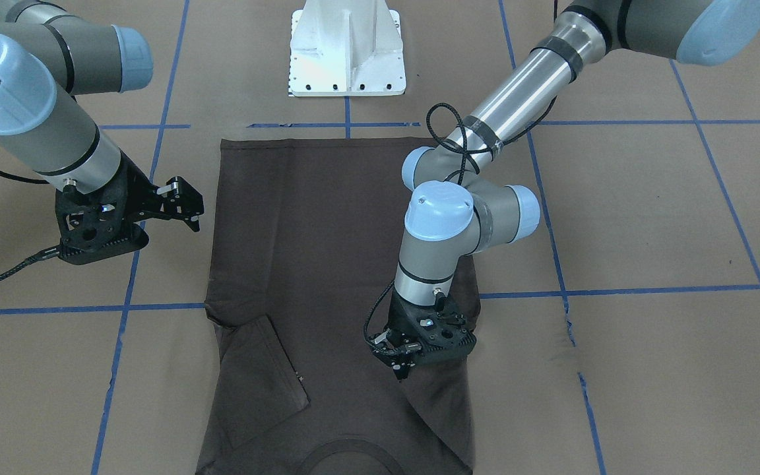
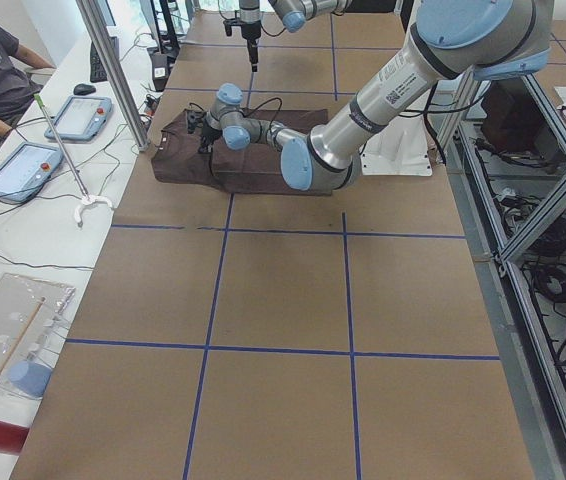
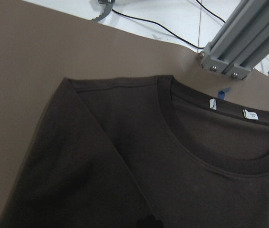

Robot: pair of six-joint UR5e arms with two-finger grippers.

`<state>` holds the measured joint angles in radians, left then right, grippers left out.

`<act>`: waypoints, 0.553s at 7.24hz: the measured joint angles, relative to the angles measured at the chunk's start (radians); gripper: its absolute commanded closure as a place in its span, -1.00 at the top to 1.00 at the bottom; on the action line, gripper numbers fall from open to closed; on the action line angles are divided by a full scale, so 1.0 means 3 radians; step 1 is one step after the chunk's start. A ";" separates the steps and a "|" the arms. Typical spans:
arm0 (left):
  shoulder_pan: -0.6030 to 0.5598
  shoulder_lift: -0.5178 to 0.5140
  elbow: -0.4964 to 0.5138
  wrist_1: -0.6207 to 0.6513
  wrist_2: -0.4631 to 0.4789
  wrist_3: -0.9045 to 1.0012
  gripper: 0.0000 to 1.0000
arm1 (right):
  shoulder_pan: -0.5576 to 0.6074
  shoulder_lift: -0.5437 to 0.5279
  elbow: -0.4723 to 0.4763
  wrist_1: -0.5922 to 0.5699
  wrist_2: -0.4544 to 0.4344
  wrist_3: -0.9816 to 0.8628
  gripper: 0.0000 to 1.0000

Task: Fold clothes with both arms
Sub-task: 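Grasp the sleeve nearest the left gripper and fold it inward onto the body, then move both grippers down to the hem corners nearest the robot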

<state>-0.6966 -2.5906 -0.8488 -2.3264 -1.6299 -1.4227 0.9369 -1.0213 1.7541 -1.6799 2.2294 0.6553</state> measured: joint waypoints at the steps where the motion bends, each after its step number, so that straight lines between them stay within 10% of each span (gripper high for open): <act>1: 0.0045 -0.0013 0.0025 -0.0066 0.0046 -0.0101 0.99 | -0.0002 0.0003 -0.0002 0.0002 -0.0001 0.0004 1.00; 4: 0.0029 -0.0040 0.0037 -0.0108 0.0056 -0.0062 1.00 | -0.0010 0.0013 -0.0002 0.0005 0.0001 0.0031 1.00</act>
<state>-0.6878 -2.6025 -0.8377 -2.3587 -1.6132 -1.4414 0.9337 -1.0172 1.7535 -1.6785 2.2298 0.6645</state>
